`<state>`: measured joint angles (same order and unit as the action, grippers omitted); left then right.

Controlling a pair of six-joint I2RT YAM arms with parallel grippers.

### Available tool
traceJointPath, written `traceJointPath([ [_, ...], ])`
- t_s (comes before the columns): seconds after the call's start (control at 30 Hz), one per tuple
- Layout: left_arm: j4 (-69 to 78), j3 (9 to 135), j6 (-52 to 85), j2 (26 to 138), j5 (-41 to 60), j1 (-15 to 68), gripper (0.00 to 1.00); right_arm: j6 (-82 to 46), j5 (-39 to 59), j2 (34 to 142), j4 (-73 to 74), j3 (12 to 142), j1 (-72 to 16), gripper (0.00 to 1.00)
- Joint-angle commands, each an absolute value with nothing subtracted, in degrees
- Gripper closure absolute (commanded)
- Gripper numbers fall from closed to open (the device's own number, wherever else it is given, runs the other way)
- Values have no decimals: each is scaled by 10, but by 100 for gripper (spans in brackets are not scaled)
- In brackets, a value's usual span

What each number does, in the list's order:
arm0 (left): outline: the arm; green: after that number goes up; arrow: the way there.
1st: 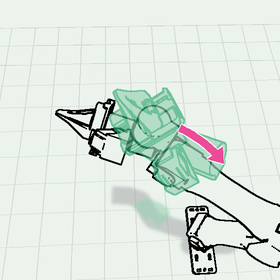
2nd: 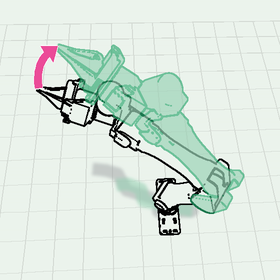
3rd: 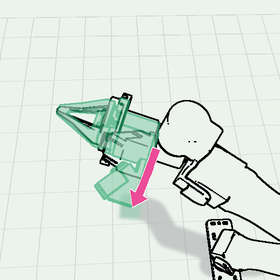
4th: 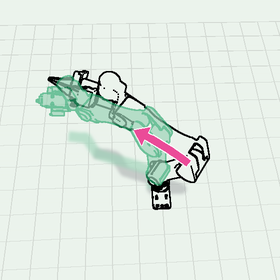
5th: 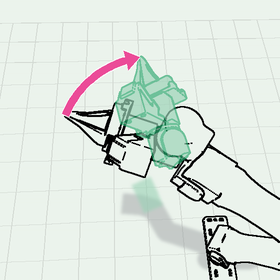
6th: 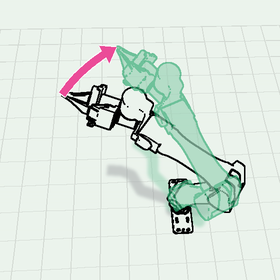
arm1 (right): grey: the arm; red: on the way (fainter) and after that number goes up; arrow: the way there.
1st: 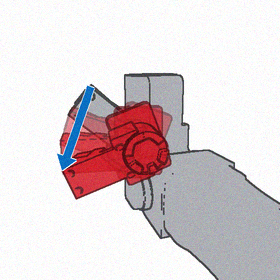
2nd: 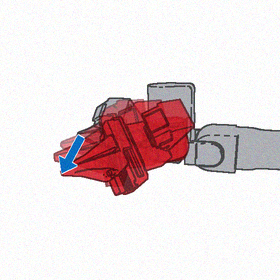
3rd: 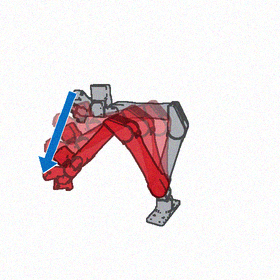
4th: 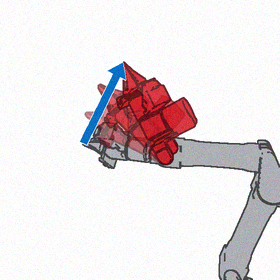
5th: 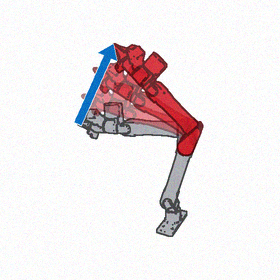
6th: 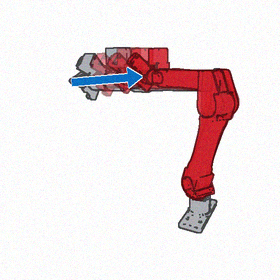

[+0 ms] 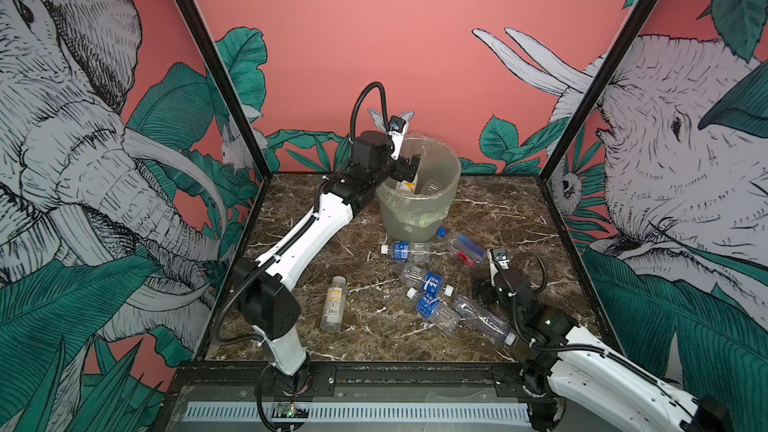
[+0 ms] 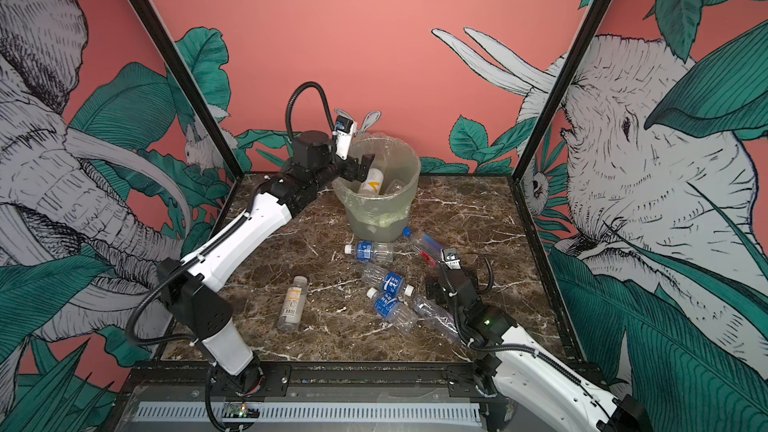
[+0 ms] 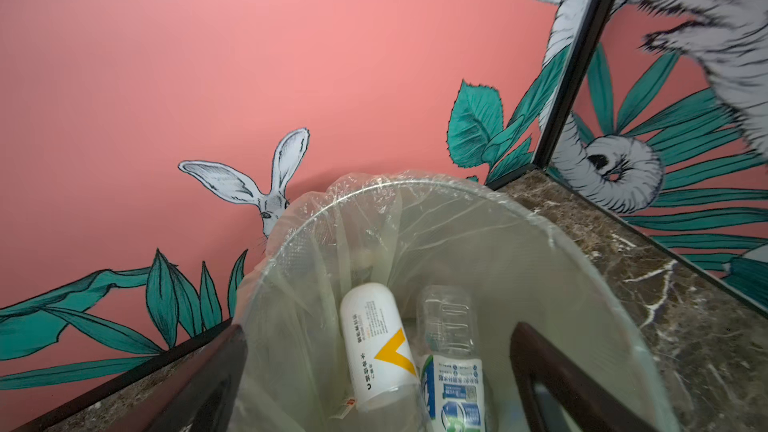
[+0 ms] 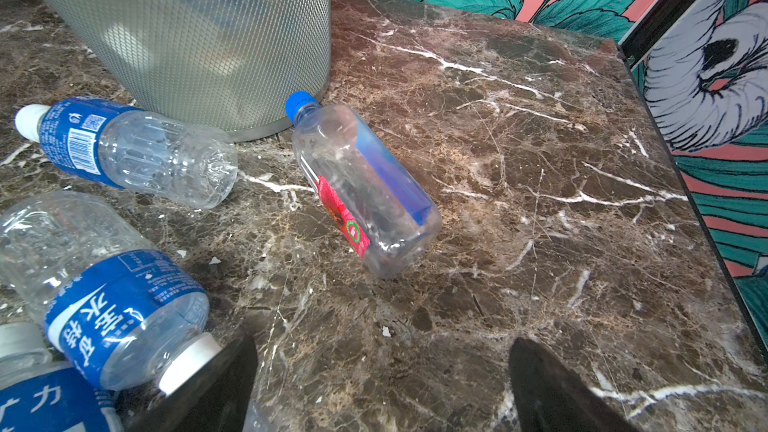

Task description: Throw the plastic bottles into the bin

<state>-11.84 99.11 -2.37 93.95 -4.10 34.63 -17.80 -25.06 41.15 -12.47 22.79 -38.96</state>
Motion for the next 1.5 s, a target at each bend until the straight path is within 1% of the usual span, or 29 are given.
traceJointPath([
  [0.0,-102,948,-15,840,-55,349,0,-181,-254,416,-117,245,-389,3],
  [0.23,-127,806,8,721,-95,349,0,-179,-246,430,-110,246,-389,3],
  [0.5,-212,696,39,626,-132,349,2,-178,-239,432,-110,249,-389,3],
  [0.73,-287,599,103,565,-116,349,4,-177,-235,445,-107,251,-389,4],
  [1.0,-339,516,150,516,-119,352,4,-178,-238,447,-109,252,-389,5],
  [1.1,-353,490,187,504,-142,352,5,-178,-237,446,-109,252,-389,5],
  [1.47,-368,411,267,517,-139,355,5,-178,-238,446,-109,251,-389,5],
])
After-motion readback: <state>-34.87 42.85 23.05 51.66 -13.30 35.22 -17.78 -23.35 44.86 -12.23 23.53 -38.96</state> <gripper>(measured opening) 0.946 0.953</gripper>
